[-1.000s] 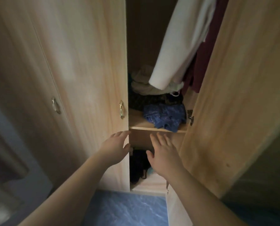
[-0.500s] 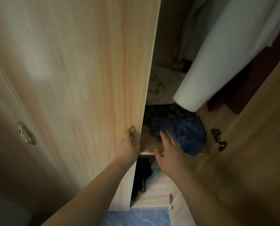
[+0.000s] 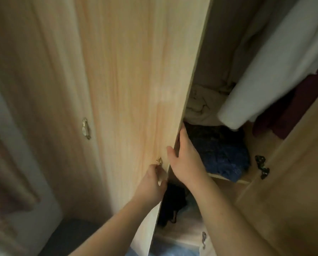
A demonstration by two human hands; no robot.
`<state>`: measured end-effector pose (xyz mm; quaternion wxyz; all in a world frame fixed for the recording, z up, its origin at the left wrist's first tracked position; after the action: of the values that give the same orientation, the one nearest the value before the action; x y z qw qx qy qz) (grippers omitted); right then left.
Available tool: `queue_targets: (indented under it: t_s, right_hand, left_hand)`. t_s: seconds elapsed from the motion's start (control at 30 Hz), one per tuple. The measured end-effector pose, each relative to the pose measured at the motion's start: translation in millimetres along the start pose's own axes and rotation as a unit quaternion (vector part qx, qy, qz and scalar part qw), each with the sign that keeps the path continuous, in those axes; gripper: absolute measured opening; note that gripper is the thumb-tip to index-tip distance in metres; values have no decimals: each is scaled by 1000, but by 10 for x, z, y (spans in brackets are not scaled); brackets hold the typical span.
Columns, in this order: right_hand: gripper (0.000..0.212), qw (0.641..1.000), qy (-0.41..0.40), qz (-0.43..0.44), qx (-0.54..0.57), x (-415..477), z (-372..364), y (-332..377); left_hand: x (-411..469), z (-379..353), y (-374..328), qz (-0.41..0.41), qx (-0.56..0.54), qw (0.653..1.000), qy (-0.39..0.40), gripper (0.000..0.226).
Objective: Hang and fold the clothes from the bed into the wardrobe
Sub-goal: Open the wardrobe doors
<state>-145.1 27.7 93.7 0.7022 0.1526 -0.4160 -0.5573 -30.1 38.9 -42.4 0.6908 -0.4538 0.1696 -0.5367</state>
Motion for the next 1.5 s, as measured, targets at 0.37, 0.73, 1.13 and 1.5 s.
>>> queue_targets:
  t_s: [0.37, 0.73, 1.13, 1.5]
  right_hand:
    - [79, 981, 125, 106, 101, -1638, -697, 1289]
    - [70, 976, 163, 142, -4, -2417, -1050, 2011]
    - [66, 957, -30, -96, -274, -4123, 1036, 200]
    - [66, 829, -184, -318, -422, -7275, 3205, -640]
  left_hand:
    - [-932, 1780, 776, 126, -65, 987, -81, 38]
    - [-1584, 2884, 1240, 77, 89, 993, -26, 77]
    - [-2876, 1363, -126, -244, 156, 935, 207, 64]
    - [-5900, 308, -1530, -491, 91, 778, 380, 68]
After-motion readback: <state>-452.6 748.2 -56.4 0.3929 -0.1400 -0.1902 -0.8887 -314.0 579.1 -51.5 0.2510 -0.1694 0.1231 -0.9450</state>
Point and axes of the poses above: each hand's wrist, its own x-axis towards the middle knuckle, its own z-axis out of the back of the hand, y = z × x, the point moved 3 cm from there along x, towards the middle knuckle, and after that the axes turned 14 degrees about -y, right-handed, at the moved point
